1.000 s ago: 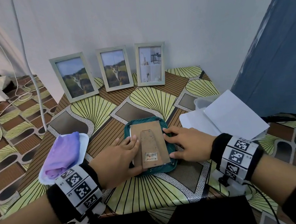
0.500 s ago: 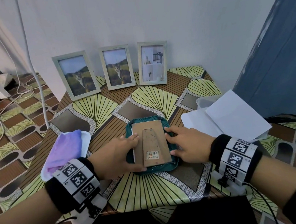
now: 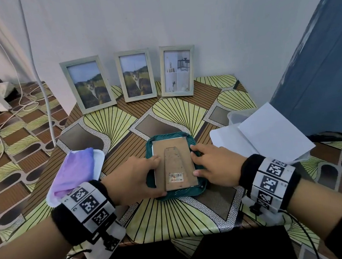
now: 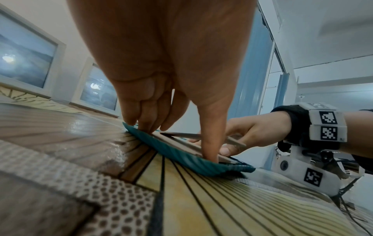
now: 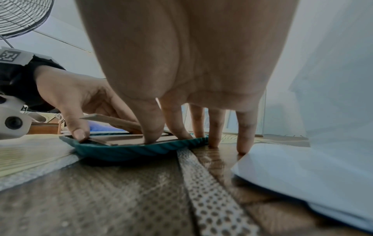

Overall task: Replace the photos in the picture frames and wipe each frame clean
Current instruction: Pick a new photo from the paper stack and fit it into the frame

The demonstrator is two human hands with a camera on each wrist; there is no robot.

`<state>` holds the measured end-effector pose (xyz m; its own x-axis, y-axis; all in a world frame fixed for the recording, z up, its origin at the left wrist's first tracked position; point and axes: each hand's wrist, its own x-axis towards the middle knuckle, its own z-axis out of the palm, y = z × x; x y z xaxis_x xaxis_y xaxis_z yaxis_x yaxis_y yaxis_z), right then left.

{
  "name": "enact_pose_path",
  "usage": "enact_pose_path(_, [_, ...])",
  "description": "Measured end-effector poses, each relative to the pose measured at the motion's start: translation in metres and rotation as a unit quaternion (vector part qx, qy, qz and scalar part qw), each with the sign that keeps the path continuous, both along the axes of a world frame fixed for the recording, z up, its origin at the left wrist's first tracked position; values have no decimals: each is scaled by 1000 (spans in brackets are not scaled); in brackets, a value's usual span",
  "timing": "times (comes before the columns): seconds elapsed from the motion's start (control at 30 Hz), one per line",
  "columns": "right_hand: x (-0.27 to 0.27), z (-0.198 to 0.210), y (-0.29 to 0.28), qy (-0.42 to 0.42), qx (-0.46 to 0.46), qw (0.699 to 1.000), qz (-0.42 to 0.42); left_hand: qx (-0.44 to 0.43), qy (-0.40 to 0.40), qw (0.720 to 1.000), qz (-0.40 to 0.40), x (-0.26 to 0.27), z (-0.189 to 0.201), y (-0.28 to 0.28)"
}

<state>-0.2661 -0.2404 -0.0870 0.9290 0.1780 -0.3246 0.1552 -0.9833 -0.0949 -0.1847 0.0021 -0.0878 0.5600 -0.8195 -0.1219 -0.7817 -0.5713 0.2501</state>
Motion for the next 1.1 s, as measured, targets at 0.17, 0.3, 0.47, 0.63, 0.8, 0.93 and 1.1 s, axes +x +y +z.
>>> enact_pose_path(0.17, [4, 1, -3, 1, 24, 1000, -3, 14, 48, 999, 15, 6, 14, 3])
enact_pose_path(0.3, [10, 8, -6, -19, 81, 996, -31, -60, 97, 993, 30, 21, 27, 2])
enact_pose_path(0.47, [23, 13, -3, -129, 111, 981, -93, -114, 8, 985, 128, 48, 28, -9])
enact_pose_path(0.63, [41, 14, 1, -153, 103, 975, -127, -31, -52, 990, 125, 64, 25, -24])
enact_pose_path(0.8, [51, 4, 2, -133, 79, 979, -133, 9, -50, 990, 130, 67, 16, -33])
enact_pose_path(0.93, [55, -2, 2, -127, 76, 981, -129, -15, -55, 990, 127, 69, 11, -33])
enact_pose_path(1.1, [55, -6, 3, -124, 90, 980, -125, -29, -28, 991, 127, 73, 5, -33])
